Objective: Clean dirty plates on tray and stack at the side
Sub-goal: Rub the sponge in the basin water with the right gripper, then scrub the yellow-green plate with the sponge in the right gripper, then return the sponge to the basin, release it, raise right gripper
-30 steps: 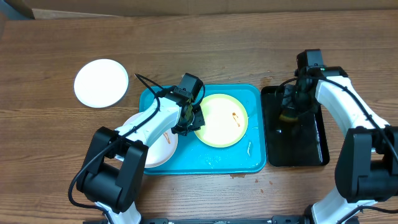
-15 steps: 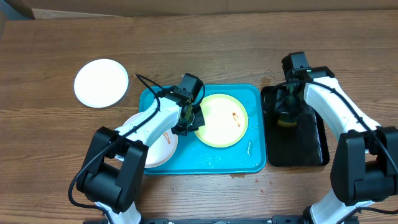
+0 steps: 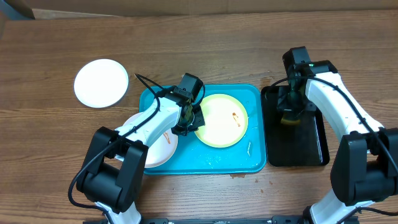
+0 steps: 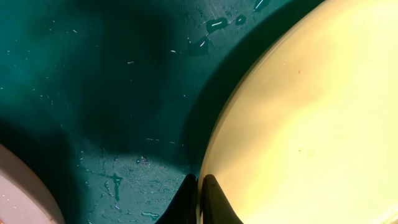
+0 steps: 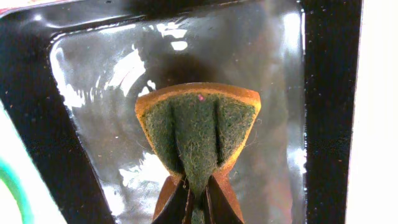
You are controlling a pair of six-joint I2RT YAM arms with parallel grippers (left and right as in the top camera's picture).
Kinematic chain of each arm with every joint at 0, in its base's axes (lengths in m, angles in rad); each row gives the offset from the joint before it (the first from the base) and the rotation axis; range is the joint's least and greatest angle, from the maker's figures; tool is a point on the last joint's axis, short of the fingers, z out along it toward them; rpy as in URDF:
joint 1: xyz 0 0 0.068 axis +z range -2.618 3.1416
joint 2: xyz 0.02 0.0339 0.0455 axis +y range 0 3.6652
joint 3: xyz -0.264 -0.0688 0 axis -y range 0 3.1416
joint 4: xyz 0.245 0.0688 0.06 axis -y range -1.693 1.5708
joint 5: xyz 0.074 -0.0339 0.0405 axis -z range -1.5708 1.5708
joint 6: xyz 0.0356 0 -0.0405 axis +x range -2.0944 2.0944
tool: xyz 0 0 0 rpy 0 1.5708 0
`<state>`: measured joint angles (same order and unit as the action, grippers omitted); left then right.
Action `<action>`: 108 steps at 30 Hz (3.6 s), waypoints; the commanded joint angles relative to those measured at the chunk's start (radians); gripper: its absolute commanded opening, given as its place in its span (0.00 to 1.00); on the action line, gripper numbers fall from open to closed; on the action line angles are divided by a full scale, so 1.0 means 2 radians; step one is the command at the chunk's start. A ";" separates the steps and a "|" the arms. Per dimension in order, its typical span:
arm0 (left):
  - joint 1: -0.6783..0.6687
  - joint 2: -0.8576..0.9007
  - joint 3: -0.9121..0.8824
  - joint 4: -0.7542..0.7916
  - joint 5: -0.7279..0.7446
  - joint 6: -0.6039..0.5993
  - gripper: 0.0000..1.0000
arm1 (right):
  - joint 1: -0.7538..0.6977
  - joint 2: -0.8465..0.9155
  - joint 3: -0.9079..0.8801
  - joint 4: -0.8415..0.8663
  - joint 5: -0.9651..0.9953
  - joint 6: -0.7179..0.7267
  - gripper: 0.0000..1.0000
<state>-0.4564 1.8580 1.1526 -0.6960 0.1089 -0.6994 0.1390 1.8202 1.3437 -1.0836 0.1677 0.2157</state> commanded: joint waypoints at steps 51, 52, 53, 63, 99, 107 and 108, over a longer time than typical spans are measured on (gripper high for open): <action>0.001 -0.005 0.008 -0.004 -0.002 0.002 0.04 | 0.214 -0.005 -0.046 0.163 0.080 -0.097 0.04; 0.001 -0.005 0.008 -0.003 -0.002 0.002 0.04 | 0.214 -0.005 -0.056 0.175 0.076 -0.097 0.04; 0.001 -0.005 0.008 -0.003 -0.002 0.002 0.04 | 0.214 -0.005 -0.067 0.189 0.075 -0.097 0.04; 0.001 -0.005 0.008 -0.004 -0.002 0.002 0.04 | 0.214 -0.005 -0.167 0.304 0.014 -0.097 0.04; 0.001 -0.005 0.008 -0.005 -0.002 0.003 0.04 | 0.012 -0.007 0.049 0.014 -0.143 -0.095 0.04; 0.001 -0.005 0.008 -0.005 0.002 0.003 0.16 | -0.050 -0.006 0.015 0.019 -0.101 -0.095 0.04; 0.001 -0.005 0.008 -0.005 0.006 0.003 0.16 | -0.055 -0.006 0.008 0.027 -0.101 -0.095 0.04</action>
<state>-0.4564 1.8580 1.1526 -0.7074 0.1123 -0.6994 0.0452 1.8103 1.3872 -1.0485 -0.0631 0.0254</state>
